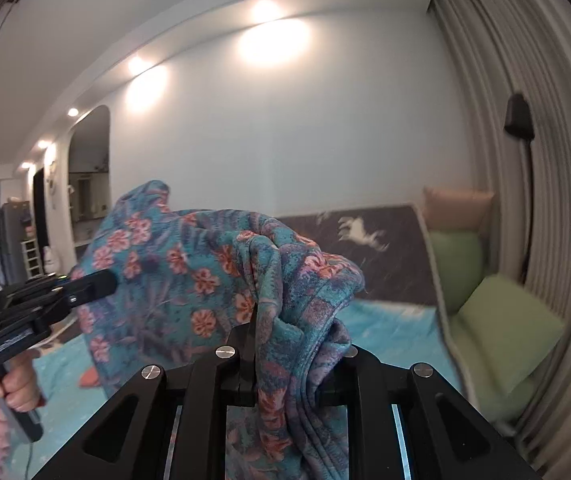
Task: Fold small clothes
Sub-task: 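Lift the folded shirt with both grippers and carry it toward the navy plush toy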
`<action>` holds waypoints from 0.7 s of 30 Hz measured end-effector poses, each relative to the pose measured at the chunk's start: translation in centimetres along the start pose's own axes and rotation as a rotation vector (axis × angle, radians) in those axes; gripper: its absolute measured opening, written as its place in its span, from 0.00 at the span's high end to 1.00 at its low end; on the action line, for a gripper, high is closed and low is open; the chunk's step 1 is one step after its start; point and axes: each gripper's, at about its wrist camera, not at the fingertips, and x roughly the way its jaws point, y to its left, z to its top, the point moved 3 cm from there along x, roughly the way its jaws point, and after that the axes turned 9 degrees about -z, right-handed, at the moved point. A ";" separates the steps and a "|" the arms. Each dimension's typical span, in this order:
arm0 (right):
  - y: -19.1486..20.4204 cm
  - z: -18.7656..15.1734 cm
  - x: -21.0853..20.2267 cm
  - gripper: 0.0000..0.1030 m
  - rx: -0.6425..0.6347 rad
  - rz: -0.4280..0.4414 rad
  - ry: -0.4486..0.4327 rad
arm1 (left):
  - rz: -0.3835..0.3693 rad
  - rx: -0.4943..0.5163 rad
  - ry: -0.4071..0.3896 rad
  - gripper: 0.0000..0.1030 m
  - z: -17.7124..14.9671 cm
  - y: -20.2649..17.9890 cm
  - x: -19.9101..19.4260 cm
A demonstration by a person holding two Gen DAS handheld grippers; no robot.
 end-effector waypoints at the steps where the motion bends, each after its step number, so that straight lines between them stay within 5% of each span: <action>1: -0.4 1.1 0.5 0.84 0.000 -0.015 -0.009 | 0.004 0.004 -0.005 0.91 0.9 0.1 0.8; 7: -2.3 5.8 7.0 0.83 0.011 -0.084 -0.012 | 0.067 0.037 0.004 0.91 4.5 2.1 7.2; 11: -3.2 6.2 13.1 0.82 0.009 -0.107 0.018 | 0.088 0.001 0.035 0.91 3.9 5.3 12.2; 16: -4.1 3.5 24.1 0.81 -0.009 -0.145 0.098 | 0.107 -0.107 0.102 0.91 -1.2 11.3 20.2; 21: -4.3 -2.7 35.9 0.79 0.000 -0.149 0.226 | 0.180 -0.216 0.229 0.90 -10.9 18.3 29.0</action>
